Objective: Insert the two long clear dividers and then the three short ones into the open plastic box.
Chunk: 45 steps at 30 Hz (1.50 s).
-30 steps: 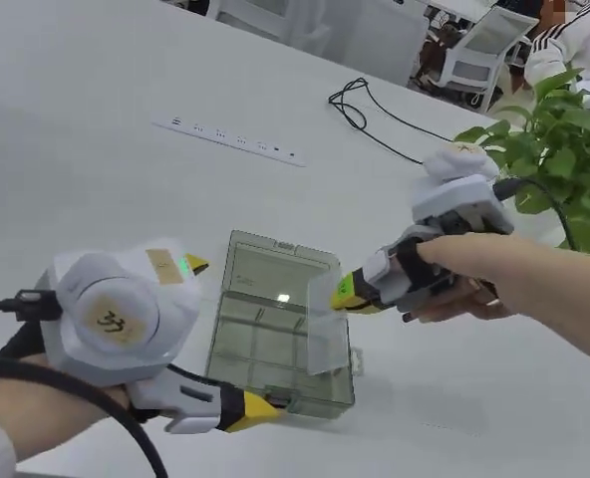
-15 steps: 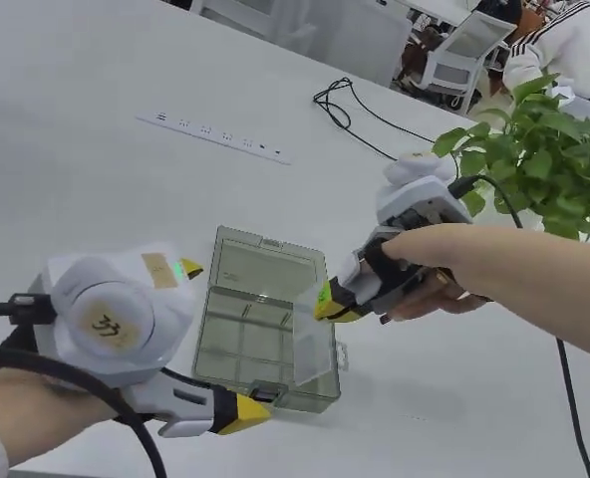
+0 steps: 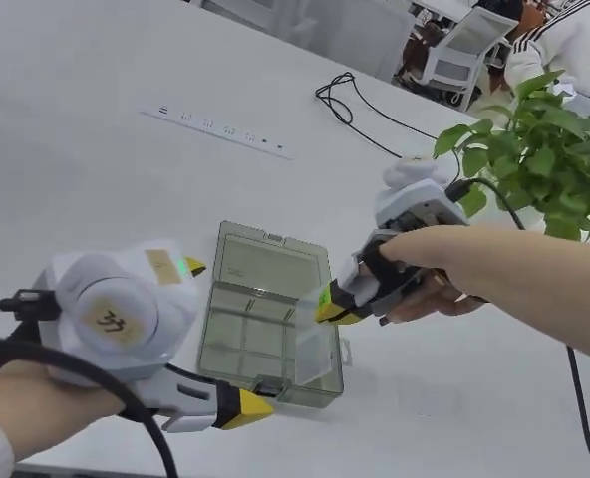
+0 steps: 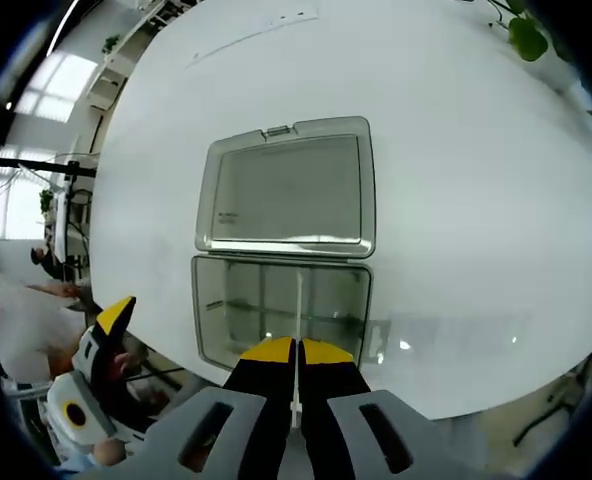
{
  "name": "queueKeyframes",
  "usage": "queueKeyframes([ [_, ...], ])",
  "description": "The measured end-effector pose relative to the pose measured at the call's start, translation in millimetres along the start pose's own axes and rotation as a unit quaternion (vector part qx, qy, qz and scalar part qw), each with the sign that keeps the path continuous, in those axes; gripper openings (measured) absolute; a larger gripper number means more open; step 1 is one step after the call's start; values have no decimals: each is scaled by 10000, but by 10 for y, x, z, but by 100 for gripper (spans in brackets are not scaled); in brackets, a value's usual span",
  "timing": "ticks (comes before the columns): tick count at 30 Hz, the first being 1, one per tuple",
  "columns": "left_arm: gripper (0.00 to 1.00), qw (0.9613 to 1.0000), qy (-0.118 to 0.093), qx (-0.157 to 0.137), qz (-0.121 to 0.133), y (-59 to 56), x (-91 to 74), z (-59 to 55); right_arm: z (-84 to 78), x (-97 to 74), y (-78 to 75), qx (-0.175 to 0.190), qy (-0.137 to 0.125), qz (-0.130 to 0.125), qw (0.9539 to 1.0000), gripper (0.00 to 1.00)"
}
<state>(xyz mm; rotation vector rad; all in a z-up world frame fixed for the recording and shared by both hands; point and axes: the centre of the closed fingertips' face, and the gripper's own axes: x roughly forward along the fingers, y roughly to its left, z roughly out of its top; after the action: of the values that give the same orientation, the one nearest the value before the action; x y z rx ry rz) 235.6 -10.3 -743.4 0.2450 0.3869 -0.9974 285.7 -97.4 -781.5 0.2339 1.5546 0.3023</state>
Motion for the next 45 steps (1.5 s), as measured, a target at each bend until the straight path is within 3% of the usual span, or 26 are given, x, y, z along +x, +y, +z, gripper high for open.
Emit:
queueKeyframes([
  [21, 95, 10000, -2, -84, -9, -4, 11, -44, 7, 113, -68, -36, 72, -212, 9997, 2],
  [34, 95, 9999, -4, -112, -75, -19, 37, -51, 17, 107, -47, -115, 104, -204, 9997, 2],
  [40, 95, 9996, 115, -105, -224, -16, -77, -76, -36, 94, -20, -208, 161, -216, 9994, 2],
  [42, 95, 9988, 100, -317, -347, -41, -99, -77, -68, 81, 6, -239, 203, -251, 9992, 2],
  [45, 95, 9993, 222, -133, -257, 23, -123, -124, -62, 118, -17, -280, 211, -265, 9990, 2],
])
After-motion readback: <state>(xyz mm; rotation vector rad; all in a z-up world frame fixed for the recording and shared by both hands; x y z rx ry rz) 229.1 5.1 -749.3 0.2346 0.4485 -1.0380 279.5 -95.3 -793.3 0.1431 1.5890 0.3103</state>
